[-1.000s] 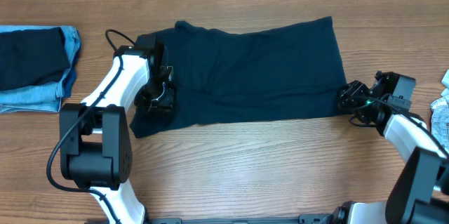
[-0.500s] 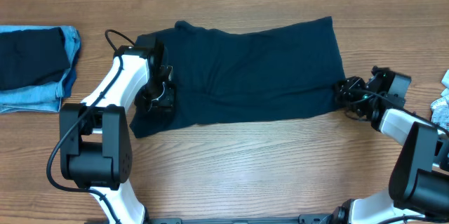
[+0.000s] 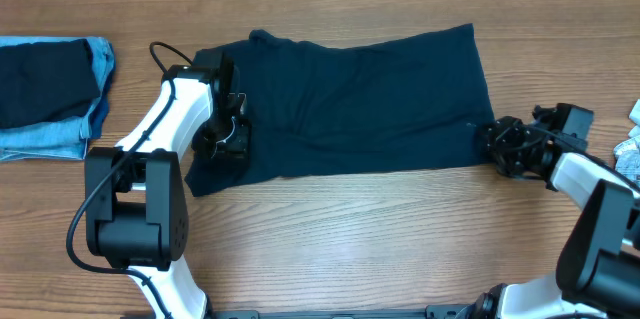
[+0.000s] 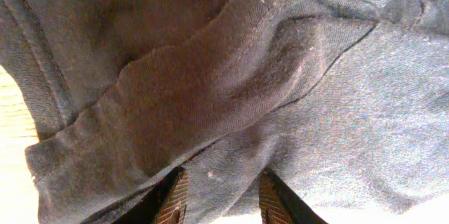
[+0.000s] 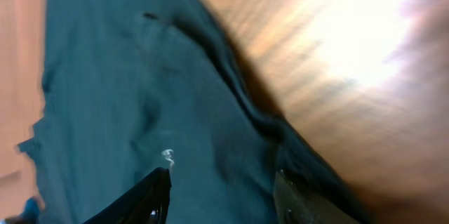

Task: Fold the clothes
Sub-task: 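Hold the folded shirt's left and right ends with both grippers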

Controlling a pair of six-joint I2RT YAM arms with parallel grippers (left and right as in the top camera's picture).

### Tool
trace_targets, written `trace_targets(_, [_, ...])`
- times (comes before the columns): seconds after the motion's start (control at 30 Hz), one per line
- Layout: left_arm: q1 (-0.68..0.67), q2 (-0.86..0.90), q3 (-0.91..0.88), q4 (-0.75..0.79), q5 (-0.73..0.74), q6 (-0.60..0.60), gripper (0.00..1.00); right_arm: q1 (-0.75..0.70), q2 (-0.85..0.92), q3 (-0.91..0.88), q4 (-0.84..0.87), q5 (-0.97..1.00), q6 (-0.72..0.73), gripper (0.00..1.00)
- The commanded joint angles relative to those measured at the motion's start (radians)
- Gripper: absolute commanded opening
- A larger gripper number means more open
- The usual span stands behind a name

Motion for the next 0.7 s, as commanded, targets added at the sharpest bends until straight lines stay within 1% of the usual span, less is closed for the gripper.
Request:
trace_targets(0.0, [-0.005, 0.013, -0.004, 0.0, -0.015, -0.006, 0.38, -0.054, -0.04, -0.013, -0.074, 0.195, -0.055, 0.55])
trace_targets(0.07, [-0.005, 0.013, -0.004, 0.0, -0.022, -0.006, 0.38, -0.063, -0.077, -0.013, -0.084, 0.2, -0.075, 0.56])
trace_targets(0.1, [-0.004, 0.013, -0.004, 0.001, -0.027, -0.005, 0.38, -0.063, -0.097, -0.013, -0.082, 0.196, -0.076, 0.58])
trace_targets(0.13, [-0.005, 0.013, -0.004, 0.001, -0.03, -0.005, 0.41, -0.063, -0.119, -0.013, -0.077, 0.184, -0.083, 0.59])
trace_targets(0.3, [-0.004, 0.013, -0.004, -0.003, -0.05, 0.002, 0.46, -0.035, -0.239, -0.013, -0.045, 0.056, -0.135, 0.62])
trace_targets(0.4, [-0.004, 0.013, -0.004, -0.013, -0.055, 0.002, 0.47, -0.016, -0.293, -0.013, -0.042, -0.002, -0.134, 0.63])
trace_targets(0.47, [-0.004, 0.013, -0.004, -0.021, -0.055, 0.003, 0.49, 0.008, -0.301, -0.013, -0.05, -0.006, -0.134, 0.65])
trace_targets(0.53, [-0.004, 0.013, -0.004, -0.027, -0.055, 0.005, 0.51, 0.048, -0.282, -0.015, -0.066, 0.011, -0.131, 0.57])
trace_targets(0.57, [-0.004, 0.013, -0.004, -0.027, -0.055, 0.005, 0.53, 0.066, -0.266, -0.015, -0.067, 0.027, -0.124, 0.56])
trace_targets(0.67, [-0.004, 0.013, -0.004, -0.027, -0.042, 0.005, 0.54, 0.127, -0.192, -0.015, -0.052, 0.035, -0.118, 0.52])
